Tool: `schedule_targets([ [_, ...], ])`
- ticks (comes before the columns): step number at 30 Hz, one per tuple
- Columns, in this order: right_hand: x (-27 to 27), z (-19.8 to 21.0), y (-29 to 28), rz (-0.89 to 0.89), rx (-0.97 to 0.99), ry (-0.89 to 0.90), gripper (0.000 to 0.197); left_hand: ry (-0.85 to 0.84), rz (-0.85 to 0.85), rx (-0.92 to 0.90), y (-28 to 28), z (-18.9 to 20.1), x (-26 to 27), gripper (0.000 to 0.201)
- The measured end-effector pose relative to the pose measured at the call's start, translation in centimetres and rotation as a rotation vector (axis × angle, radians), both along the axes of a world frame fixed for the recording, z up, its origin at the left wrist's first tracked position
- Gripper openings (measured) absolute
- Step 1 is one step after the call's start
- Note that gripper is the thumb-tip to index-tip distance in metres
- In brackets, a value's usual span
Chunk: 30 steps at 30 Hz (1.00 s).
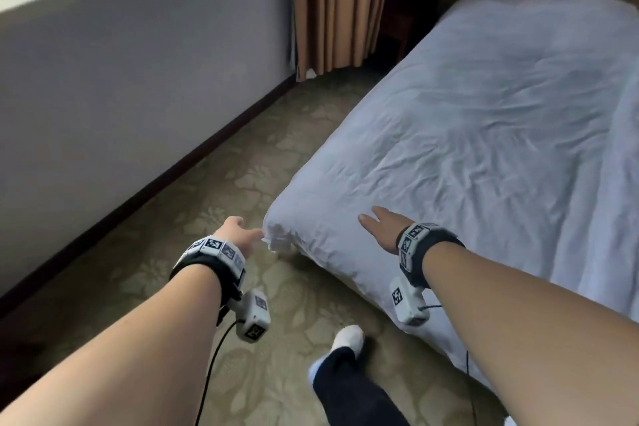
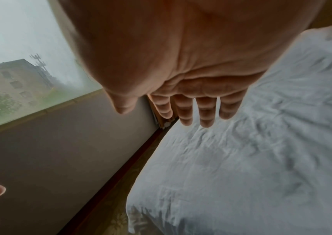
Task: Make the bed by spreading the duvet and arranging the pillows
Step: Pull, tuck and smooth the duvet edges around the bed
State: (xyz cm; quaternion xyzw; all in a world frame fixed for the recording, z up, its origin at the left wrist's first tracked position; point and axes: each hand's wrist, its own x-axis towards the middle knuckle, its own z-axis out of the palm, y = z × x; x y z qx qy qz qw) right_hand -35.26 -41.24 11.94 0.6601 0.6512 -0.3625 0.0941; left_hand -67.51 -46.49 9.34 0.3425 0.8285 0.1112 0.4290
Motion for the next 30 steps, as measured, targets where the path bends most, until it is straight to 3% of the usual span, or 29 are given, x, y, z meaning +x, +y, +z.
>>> schedule_targets([
  [4,-3.6,-5.0,5.5,-0.003,-0.063,-0.021,0.076,0.013,-0.049,-0.019,4.6,-2.3,-3.2,0.079],
  [6,-5.8,-7.0,9.1,-0.011,-0.082,-0.01,0.074,-0.006,-0.058,-0.03,8.5,-2.9,-5.6,0.082],
  [11,-11.9,-10.2,16.7,-0.032,-0.089,-0.022,0.068,-0.111,0.124,-0.021,17.8,-9.8,-12.9,0.08],
  [13,-13.9,-11.4,18.7,-0.053,-0.099,-0.061,0.069,-0.204,0.148,-0.065,19.2,-12.1,-13.7,0.072],
  [17,-16.4,-14.7,21.9,-0.097,-0.093,-0.216,0.074,-0.285,0.168,-0.165,21.3,-15.4,-13.4,0.036],
  [21,-18.1,-18.5,25.4,-0.219,-0.035,-0.365,0.075,-0.374,0.103,-0.27,24.2,-21.8,-14.0,0.038],
  [26,-21.5,-25.8,26.1,-0.383,-0.069,-0.411,0.079,-0.436,0.039,-0.393,27.7,-28.8,-15.3,0.028],
  [30,-22.9,-31.6,24.0,-0.418,-0.006,-0.495,0.089,-0.477,0.088,-0.519,29.0,-34.7,-15.8,0.041],
])
